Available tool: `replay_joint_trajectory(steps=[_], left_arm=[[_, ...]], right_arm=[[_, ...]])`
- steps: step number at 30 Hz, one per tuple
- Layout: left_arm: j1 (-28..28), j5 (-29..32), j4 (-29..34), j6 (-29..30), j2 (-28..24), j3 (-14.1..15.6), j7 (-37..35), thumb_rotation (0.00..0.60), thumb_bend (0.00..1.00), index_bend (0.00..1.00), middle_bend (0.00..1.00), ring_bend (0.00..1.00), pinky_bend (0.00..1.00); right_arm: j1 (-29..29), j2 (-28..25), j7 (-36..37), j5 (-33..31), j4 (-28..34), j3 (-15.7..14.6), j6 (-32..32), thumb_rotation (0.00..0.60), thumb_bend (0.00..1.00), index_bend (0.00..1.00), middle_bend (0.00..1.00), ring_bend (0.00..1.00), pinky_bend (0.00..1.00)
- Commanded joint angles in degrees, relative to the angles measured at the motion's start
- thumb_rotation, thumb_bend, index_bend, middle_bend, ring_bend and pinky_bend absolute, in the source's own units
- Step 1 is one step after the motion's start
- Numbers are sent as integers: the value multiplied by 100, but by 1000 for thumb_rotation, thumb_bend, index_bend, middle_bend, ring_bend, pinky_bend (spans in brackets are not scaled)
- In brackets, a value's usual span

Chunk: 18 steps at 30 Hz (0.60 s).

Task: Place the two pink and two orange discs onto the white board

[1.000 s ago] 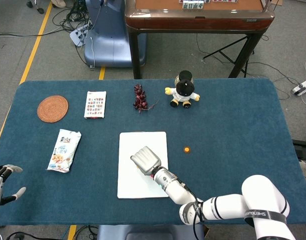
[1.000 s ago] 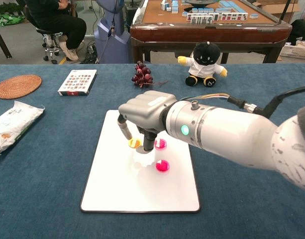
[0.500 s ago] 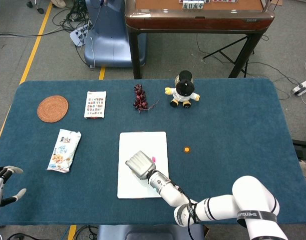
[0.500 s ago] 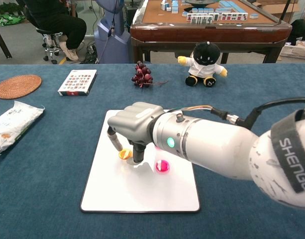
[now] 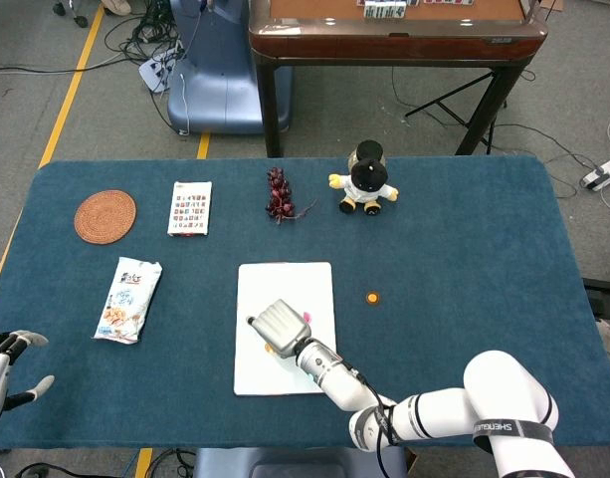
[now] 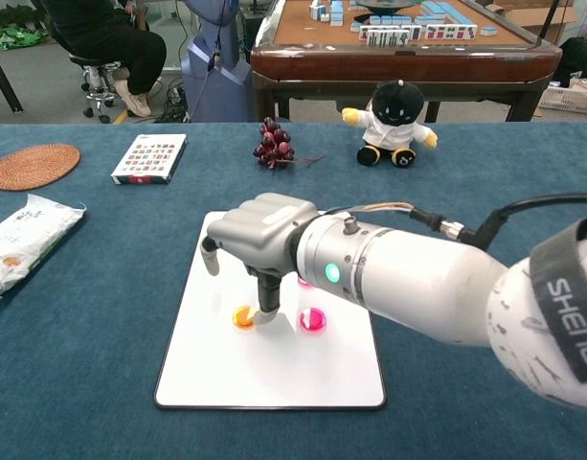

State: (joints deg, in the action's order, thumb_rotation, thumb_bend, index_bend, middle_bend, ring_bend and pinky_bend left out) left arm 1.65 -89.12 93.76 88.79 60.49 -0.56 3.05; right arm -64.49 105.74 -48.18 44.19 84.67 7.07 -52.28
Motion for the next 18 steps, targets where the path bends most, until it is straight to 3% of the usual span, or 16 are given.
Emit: replay_joint_trajectory(steps=[1, 5, 18], left_arm=[[2, -1, -5, -5, 4, 1, 7, 600, 165, 496, 407, 342, 486], [14, 4, -12, -22, 22, -3, 35, 600, 165, 496, 407, 342, 486], [56, 53, -49, -95, 93, -23, 120, 600, 165, 496, 407, 342, 486]], right_arm=[[96, -166, 3, 85, 143, -57, -167, 600, 53, 285, 1000, 1000, 1000], [268, -545, -64, 90, 452, -128, -460, 600, 122, 289, 1000, 1000, 1000], [854, -1702, 96, -11, 1036, -374, -892, 600, 144, 325, 1000, 1000, 1000]])
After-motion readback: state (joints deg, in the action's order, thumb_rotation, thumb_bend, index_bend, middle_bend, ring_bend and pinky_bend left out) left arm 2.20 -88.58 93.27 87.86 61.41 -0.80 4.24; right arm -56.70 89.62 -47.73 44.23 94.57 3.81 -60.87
